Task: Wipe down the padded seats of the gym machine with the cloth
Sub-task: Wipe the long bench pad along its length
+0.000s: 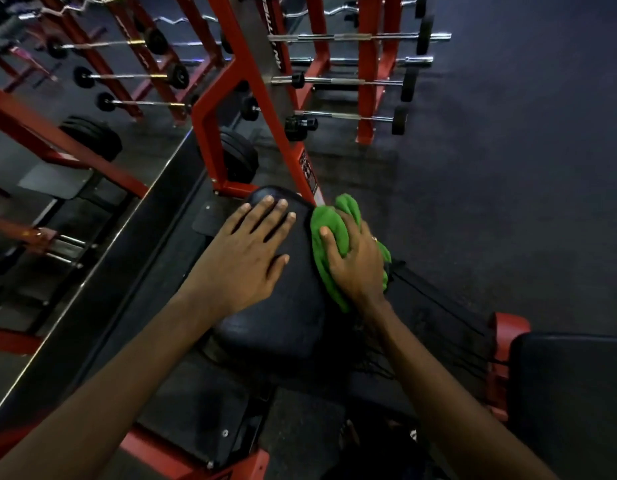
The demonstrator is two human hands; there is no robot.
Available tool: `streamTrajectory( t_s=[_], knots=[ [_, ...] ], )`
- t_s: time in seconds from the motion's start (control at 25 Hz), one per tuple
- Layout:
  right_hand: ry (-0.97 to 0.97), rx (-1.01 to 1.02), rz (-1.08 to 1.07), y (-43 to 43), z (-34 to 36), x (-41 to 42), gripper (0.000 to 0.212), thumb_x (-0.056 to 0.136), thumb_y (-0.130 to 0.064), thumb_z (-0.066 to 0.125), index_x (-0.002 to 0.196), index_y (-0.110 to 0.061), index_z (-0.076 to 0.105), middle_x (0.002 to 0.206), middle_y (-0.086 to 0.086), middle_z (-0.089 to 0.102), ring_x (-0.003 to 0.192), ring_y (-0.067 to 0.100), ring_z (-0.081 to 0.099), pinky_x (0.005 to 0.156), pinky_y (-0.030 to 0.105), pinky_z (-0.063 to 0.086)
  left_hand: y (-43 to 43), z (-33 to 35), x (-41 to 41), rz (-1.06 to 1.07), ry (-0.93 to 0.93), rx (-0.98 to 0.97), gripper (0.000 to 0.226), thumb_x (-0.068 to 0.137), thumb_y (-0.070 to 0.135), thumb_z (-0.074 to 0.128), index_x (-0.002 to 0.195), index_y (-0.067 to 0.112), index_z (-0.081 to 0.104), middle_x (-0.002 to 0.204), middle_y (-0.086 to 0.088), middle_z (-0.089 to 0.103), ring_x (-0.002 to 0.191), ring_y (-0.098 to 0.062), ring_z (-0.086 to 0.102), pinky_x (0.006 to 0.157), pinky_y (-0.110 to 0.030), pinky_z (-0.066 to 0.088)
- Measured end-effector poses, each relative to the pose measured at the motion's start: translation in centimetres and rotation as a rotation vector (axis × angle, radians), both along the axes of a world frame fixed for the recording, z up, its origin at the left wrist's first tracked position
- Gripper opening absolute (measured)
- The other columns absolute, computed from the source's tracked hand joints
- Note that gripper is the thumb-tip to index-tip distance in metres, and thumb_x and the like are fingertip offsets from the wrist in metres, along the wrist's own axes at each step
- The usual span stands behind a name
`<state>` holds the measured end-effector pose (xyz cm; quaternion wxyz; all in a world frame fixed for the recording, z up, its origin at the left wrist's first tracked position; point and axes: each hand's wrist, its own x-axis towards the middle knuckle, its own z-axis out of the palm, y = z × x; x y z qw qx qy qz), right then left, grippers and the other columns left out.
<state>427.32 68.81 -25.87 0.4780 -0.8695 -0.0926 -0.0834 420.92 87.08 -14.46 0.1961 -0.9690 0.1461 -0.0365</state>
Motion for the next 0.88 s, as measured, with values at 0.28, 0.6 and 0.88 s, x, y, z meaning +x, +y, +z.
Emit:
streamTrajectory(
  t_s=[0.28,0.6,0.88],
  knots=[
    [-0.043,0.073,0.088,2.6,3.2,0.6,0.041,0.102,-0.051,0.048,0.137,-0.032,0.058,0.141,-0.002,0.060,0.125,0.019,0.058,0.100,0.025,0.040,-0.3,0.4,0.0,0.034,0.003,-0.050,0.061,0.101,0.040,0.033,0.155,0.010,0.038,0.163,-0.010,0.033,0.153,-0.025,0.025,0.125,-0.045,0.020],
    [-0.030,0.092,0.063,0.1,0.2,2.2,0.041,0.101,-0.049,0.052,0.135,-0.028,0.061,0.133,0.002,0.065,0.118,0.022,0.062,0.099,0.035,0.049,-0.5,0.4,-0.1,0.052,0.010,-0.020,0.064,0.104,0.042,0.030,0.158,0.009,0.031,0.166,-0.009,0.027,0.155,-0.023,0.020,0.126,-0.045,0.018],
    [0.014,0.027,0.165,-2.3,-3.5,-10.6,0.050,0.103,-0.054,0.043,0.149,-0.035,0.047,0.151,0.010,0.049,0.134,0.033,0.050,0.111,0.046,0.041,-1.6,-0.7,0.0,0.058,0.007,0.135,0.070,0.102,0.044,0.015,0.161,0.005,0.018,0.167,-0.019,0.018,0.156,-0.035,0.012,0.126,-0.052,0.012]
  ],
)
